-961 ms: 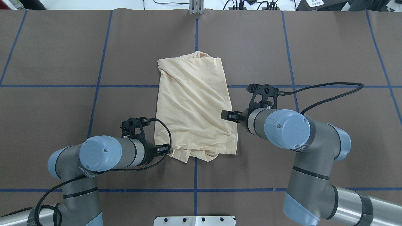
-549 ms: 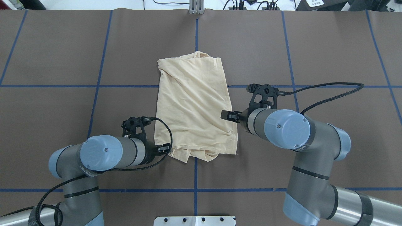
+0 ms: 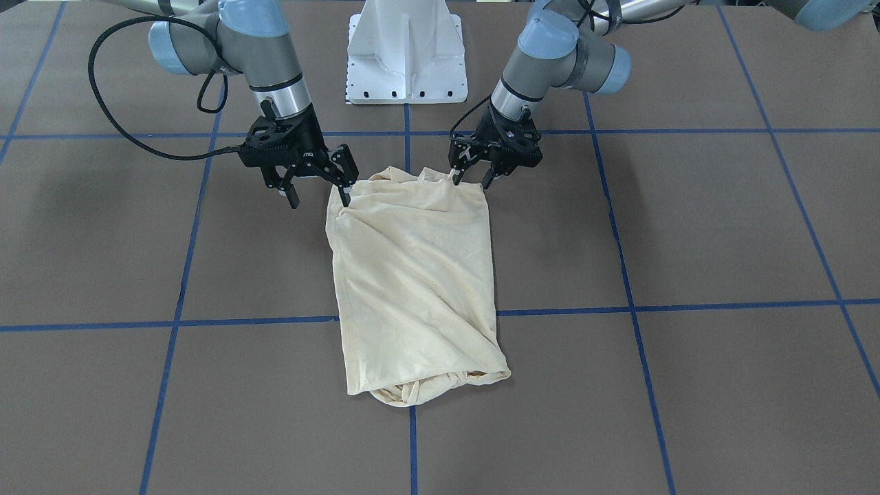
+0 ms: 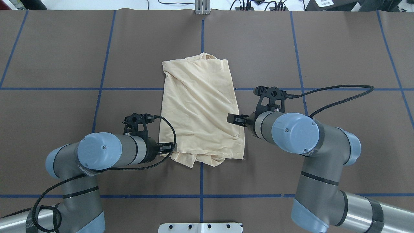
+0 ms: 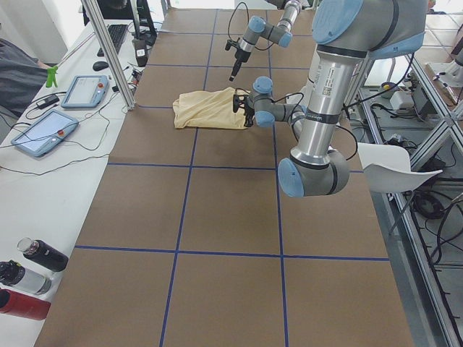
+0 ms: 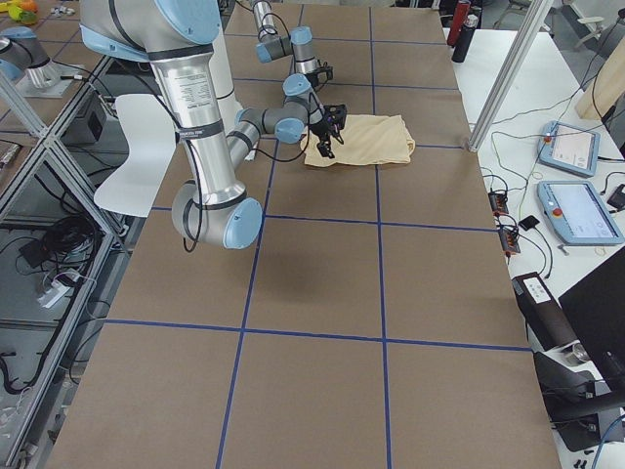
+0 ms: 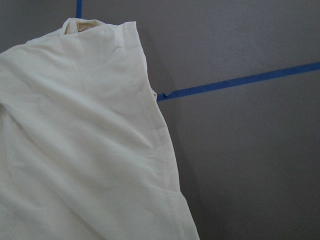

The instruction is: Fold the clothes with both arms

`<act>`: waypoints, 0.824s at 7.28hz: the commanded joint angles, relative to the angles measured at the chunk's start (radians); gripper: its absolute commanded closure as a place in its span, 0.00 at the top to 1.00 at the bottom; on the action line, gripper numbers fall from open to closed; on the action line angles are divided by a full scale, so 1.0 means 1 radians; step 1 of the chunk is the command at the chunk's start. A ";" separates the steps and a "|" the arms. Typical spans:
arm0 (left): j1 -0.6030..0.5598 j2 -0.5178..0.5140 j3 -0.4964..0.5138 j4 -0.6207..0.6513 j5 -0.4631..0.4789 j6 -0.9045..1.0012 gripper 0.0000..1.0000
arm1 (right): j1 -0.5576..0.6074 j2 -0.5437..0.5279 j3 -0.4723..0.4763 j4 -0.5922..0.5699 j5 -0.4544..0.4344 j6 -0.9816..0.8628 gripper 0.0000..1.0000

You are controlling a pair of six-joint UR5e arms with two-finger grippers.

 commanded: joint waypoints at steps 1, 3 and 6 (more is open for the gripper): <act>-0.011 0.001 0.012 0.000 0.000 0.021 0.69 | 0.000 0.000 0.000 0.000 -0.001 0.000 1.00; -0.002 -0.002 0.014 0.000 0.000 0.021 0.69 | -0.002 0.000 -0.001 0.000 -0.001 0.000 1.00; 0.001 -0.004 0.026 -0.001 -0.003 0.018 0.69 | 0.000 0.000 -0.001 0.000 -0.001 0.000 1.00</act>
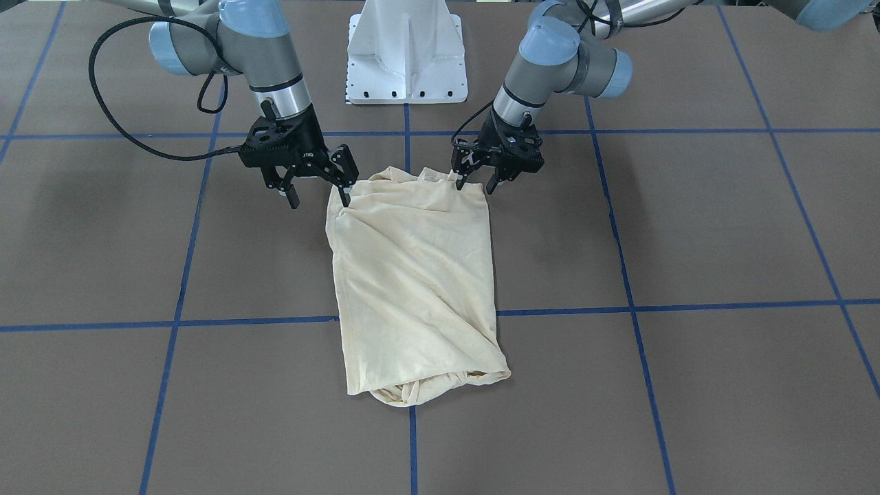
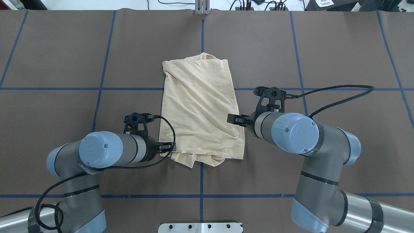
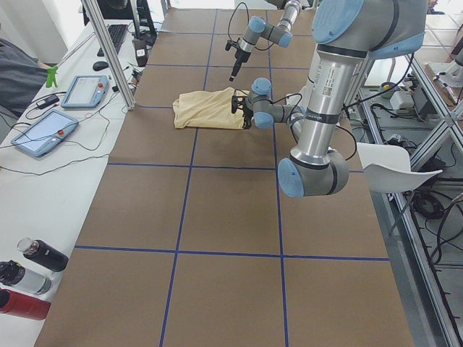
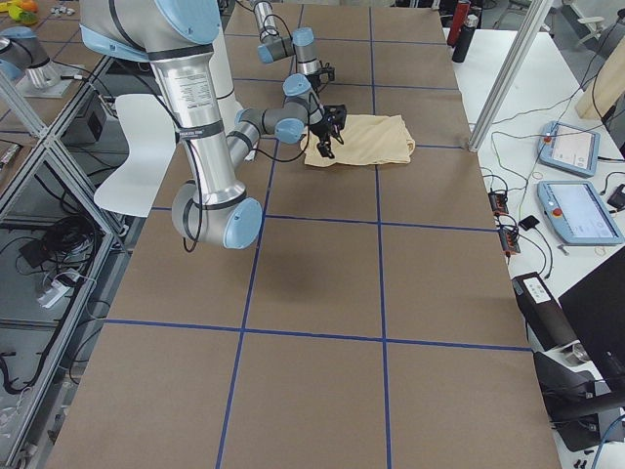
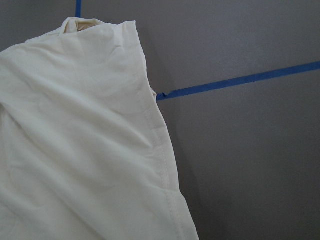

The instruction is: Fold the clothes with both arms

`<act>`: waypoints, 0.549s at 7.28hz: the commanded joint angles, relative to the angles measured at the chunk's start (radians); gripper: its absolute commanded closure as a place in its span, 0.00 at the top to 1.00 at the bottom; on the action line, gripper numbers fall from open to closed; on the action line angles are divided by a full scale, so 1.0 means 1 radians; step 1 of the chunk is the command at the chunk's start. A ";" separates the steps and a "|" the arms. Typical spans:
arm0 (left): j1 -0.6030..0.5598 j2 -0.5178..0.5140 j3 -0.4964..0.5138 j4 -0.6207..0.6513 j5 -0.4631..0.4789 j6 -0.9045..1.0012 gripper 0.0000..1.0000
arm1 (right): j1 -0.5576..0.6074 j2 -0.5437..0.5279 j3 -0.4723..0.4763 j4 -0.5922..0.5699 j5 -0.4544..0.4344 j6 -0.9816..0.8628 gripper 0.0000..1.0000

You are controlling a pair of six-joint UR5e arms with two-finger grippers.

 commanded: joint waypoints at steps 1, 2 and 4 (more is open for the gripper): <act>0.002 -0.002 0.006 -0.001 -0.001 -0.003 0.67 | 0.000 0.000 0.000 0.000 0.000 0.001 1.00; 0.002 -0.004 0.012 -0.002 -0.001 -0.012 0.61 | -0.001 -0.001 0.000 0.000 0.000 0.001 1.00; 0.002 -0.005 0.011 -0.008 -0.001 -0.015 0.20 | 0.000 -0.001 0.000 0.000 0.001 0.001 1.00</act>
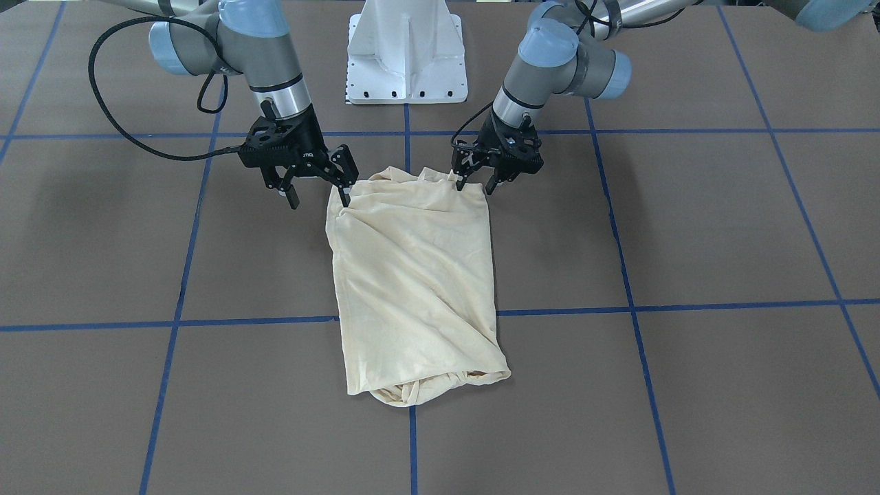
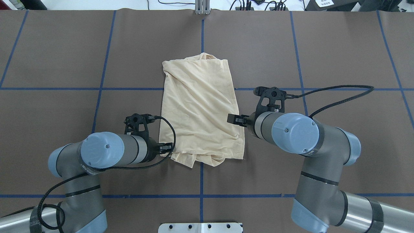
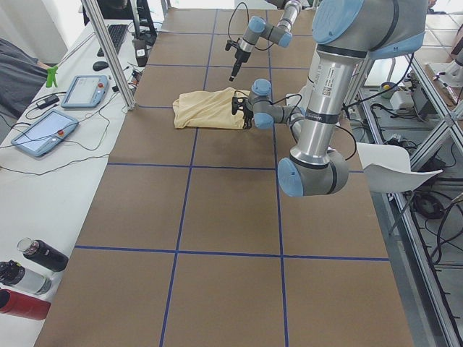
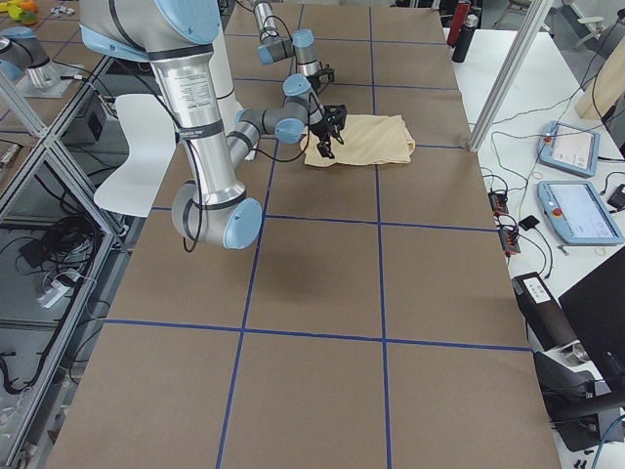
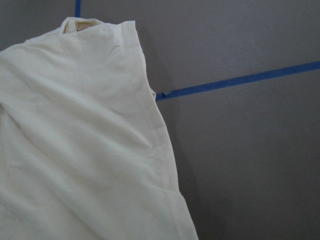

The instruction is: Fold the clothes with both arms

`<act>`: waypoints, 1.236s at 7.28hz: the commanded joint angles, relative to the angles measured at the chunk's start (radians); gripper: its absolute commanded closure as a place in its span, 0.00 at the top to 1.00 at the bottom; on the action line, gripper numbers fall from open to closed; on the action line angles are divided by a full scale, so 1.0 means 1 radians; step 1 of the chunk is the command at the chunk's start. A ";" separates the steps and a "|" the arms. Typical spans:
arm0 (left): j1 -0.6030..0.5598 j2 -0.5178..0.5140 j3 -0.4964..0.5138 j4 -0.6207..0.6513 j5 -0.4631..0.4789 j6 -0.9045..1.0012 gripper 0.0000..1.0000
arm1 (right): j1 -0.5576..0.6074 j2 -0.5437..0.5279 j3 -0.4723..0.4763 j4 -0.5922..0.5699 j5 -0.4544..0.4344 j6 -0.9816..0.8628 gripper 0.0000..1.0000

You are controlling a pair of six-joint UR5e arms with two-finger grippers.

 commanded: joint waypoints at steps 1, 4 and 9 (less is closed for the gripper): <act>-0.001 0.000 0.002 -0.004 0.000 -0.002 0.19 | 0.000 0.000 0.000 0.000 0.001 0.000 1.00; -0.001 0.003 -0.009 0.001 0.001 -0.025 0.00 | -0.001 0.000 -0.002 0.000 -0.001 0.000 1.00; -0.004 0.006 -0.029 0.003 0.000 -0.025 0.00 | -0.061 0.050 -0.060 -0.001 -0.051 0.211 0.97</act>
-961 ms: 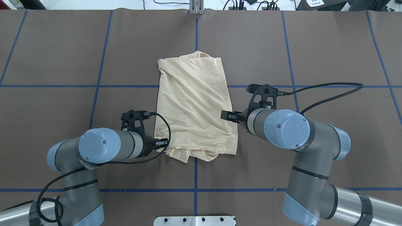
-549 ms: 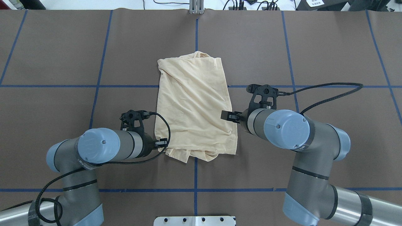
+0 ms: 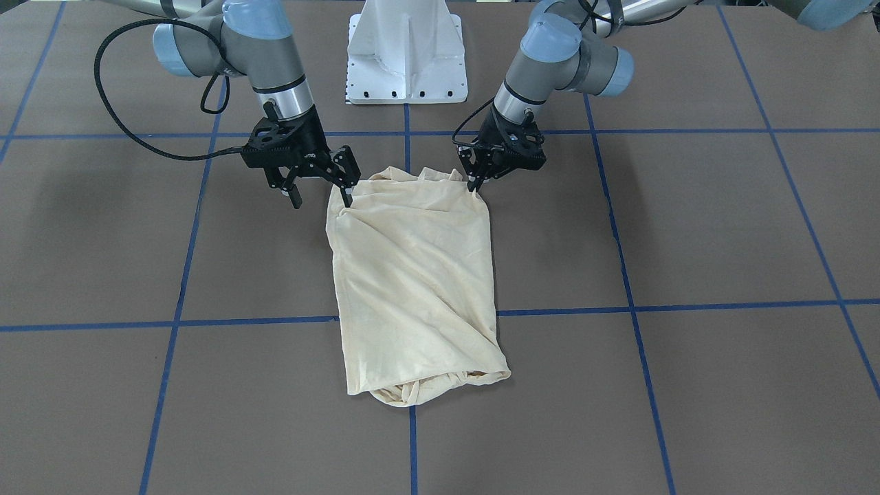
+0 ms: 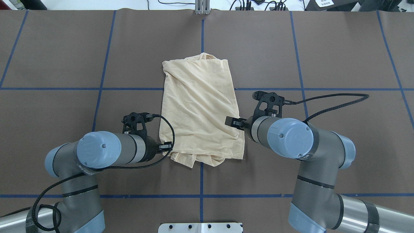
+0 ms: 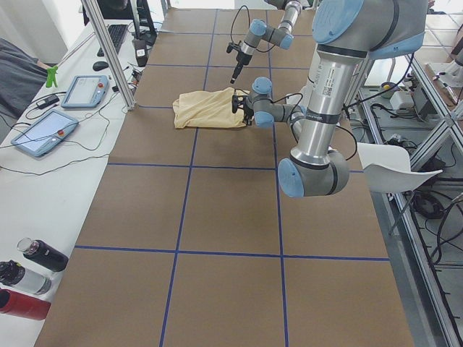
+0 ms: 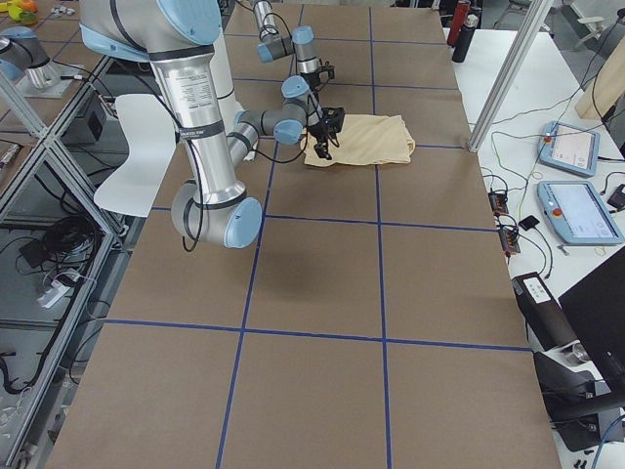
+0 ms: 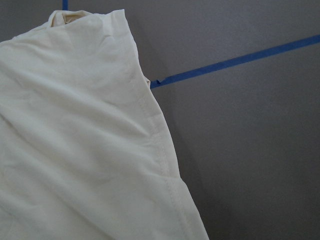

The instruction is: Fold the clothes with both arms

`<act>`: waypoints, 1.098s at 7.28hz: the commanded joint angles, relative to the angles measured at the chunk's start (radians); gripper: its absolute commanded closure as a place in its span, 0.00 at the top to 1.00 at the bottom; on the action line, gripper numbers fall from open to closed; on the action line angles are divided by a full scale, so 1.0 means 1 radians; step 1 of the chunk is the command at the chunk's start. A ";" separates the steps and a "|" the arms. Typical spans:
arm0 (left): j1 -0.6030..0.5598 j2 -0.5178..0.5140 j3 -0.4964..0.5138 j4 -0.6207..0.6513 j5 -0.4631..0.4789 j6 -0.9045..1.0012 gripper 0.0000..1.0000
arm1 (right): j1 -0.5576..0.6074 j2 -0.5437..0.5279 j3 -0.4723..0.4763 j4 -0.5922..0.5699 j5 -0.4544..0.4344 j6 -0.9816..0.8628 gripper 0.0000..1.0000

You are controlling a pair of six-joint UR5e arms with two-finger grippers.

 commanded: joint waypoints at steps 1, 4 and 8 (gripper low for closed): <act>0.000 -0.003 -0.001 0.000 0.000 -0.001 0.00 | -0.042 0.066 -0.081 -0.008 -0.052 0.187 0.95; 0.001 -0.003 -0.001 0.000 0.000 -0.001 0.00 | -0.066 0.103 -0.132 -0.011 -0.061 0.248 0.94; 0.001 -0.005 -0.001 0.000 0.000 -0.001 0.00 | -0.099 0.103 -0.152 -0.011 -0.104 0.302 0.87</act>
